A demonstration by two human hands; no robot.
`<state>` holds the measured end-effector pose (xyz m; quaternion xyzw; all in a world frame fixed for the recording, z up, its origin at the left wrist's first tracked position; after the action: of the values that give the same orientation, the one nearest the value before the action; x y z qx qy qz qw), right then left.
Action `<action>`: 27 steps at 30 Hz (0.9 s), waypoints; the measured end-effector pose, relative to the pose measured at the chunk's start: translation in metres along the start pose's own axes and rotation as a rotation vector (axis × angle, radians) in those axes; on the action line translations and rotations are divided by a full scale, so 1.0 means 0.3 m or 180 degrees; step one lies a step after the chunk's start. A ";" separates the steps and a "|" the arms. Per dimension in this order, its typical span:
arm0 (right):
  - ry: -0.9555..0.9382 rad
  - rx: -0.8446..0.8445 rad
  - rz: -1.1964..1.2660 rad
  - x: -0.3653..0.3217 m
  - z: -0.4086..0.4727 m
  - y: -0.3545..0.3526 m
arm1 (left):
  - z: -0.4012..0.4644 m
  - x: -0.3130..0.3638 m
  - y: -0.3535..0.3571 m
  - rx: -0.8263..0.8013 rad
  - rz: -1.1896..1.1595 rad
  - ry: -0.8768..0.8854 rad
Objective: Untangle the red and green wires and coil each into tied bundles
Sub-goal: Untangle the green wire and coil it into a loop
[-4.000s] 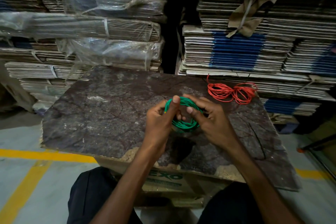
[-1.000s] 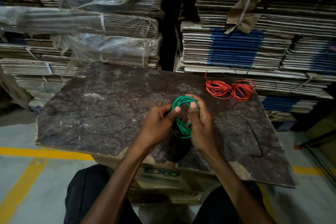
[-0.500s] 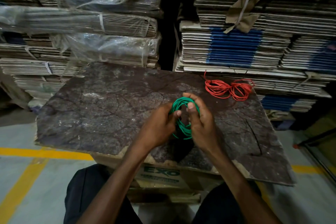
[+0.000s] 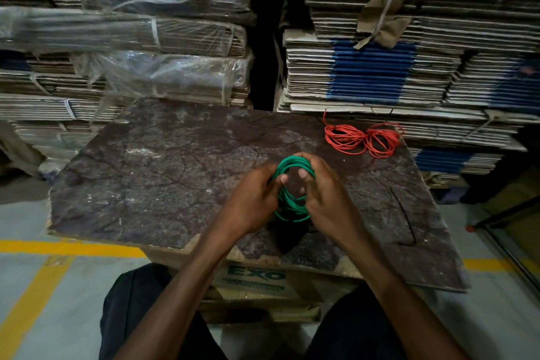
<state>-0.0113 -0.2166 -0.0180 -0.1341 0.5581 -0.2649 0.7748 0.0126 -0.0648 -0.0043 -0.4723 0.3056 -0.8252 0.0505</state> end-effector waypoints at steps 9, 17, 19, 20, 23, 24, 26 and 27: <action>0.0114 0.0275 0.0188 0.011 -0.020 -0.002 | 0.006 0.019 0.021 -0.0141 -0.0590 -0.0109; 0.0671 -0.0597 0.1675 0.003 -0.021 -0.035 | -0.001 0.019 0.028 0.0272 -0.1557 -0.0642; 0.0715 -0.0728 0.1675 0.010 -0.022 -0.054 | 0.011 0.012 0.035 0.0304 -0.1285 -0.0692; 0.0753 -0.0755 0.1650 0.015 -0.022 -0.066 | 0.019 0.006 0.043 0.0294 -0.1153 -0.0731; 0.0868 -0.0799 0.1584 0.032 -0.027 -0.105 | 0.039 0.008 0.063 0.0254 -0.0742 -0.0765; 0.0905 -0.0819 0.1584 0.034 -0.033 -0.120 | 0.046 0.015 0.072 0.0225 -0.0634 -0.0743; 0.1009 -0.0872 0.1647 0.031 -0.050 -0.157 | 0.059 0.034 0.089 0.0134 -0.0417 -0.0695; 0.1087 -0.0900 0.1685 0.029 -0.060 -0.179 | 0.065 0.044 0.097 0.0072 -0.0310 -0.0669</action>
<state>-0.0401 -0.2640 -0.0040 -0.0444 0.7264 0.0067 0.6859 0.0150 -0.1022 -0.0034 -0.5699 0.2659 -0.7760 0.0474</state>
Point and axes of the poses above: each hand's wrist, its own z-axis towards the middle knuckle, its own y-axis out of the palm, x = y × z, the point moved 1 cm from there along z, towards the middle knuckle, and after that the axes turned 7 degrees about y, right-handed, at the moved point
